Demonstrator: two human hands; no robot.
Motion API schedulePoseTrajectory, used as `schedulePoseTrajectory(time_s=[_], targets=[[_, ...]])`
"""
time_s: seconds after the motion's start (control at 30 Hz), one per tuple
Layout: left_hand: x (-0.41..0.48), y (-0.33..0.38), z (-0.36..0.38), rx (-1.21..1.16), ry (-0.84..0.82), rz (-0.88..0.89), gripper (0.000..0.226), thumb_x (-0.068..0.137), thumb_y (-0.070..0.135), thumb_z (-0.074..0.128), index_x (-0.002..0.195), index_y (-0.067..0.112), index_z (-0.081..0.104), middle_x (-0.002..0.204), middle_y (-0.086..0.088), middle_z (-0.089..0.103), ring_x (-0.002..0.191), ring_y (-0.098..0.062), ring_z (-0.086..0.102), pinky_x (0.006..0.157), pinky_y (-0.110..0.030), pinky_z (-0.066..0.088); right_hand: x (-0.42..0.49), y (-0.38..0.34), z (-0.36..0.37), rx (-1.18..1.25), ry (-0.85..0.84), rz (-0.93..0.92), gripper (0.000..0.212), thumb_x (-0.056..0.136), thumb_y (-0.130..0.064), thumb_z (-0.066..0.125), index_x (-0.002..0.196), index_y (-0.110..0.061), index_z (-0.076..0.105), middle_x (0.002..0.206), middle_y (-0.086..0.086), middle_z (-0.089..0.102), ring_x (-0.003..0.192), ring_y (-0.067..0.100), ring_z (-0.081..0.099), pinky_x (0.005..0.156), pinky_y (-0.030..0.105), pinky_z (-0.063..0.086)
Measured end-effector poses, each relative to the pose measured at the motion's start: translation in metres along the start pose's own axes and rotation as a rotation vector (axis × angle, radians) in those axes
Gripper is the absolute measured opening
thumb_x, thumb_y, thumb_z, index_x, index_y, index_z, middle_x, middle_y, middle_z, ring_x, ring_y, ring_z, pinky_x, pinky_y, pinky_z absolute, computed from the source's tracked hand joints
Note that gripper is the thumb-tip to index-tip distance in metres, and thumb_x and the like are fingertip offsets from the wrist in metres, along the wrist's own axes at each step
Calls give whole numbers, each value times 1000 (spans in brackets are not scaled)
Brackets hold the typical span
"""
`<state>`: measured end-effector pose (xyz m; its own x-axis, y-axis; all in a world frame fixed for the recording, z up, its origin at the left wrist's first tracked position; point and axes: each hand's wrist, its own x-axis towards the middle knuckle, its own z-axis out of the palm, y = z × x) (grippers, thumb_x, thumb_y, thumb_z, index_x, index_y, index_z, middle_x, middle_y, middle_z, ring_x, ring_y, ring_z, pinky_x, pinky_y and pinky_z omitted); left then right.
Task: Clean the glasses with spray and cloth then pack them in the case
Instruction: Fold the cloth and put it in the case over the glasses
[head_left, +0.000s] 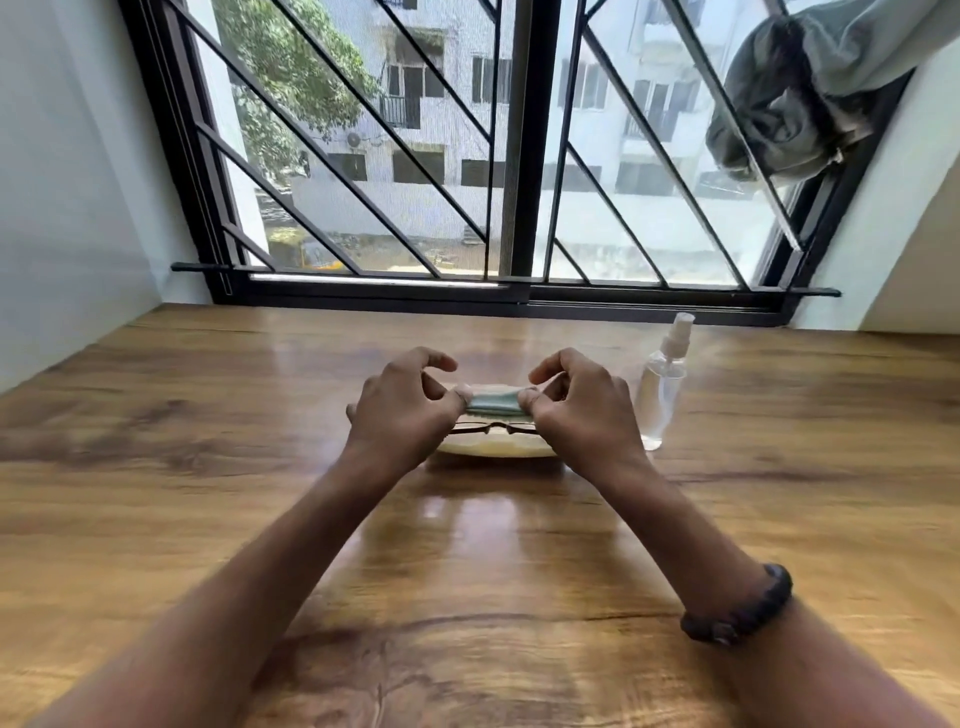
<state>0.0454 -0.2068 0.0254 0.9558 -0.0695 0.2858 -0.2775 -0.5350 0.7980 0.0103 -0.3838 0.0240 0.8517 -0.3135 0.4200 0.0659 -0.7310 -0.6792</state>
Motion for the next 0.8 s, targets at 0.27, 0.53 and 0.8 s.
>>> schedulePoseTrajectory(time_s=[0.27, 0.53, 0.8], targets=[[-7, 2, 2, 86, -16, -13, 27, 85, 34, 77, 111, 35, 69, 78, 13, 72, 97, -17, 68, 102, -49, 48, -5, 4, -4, -28, -43, 20, 15, 80, -24, 78, 91, -26, 67, 69, -10, 66, 79, 19, 68, 77, 35, 55], [-15, -3, -2, 161, -38, 8, 18, 84, 38, 78, 101, 36, 71, 70, 13, 67, 91, -13, 66, 101, -46, 47, -11, 7, -8, -76, -114, 40, 20, 79, -29, 82, 87, -27, 64, 72, -7, 65, 79, 19, 66, 74, 32, 52], [-19, -7, -14, 117, -181, 77, 12, 81, 35, 84, 91, 38, 78, 75, 10, 70, 69, -3, 60, 85, -41, 57, -15, 7, -10, -108, -143, 57, 17, 79, -34, 79, 82, -28, 63, 74, -5, 64, 82, 21, 65, 71, 32, 49]])
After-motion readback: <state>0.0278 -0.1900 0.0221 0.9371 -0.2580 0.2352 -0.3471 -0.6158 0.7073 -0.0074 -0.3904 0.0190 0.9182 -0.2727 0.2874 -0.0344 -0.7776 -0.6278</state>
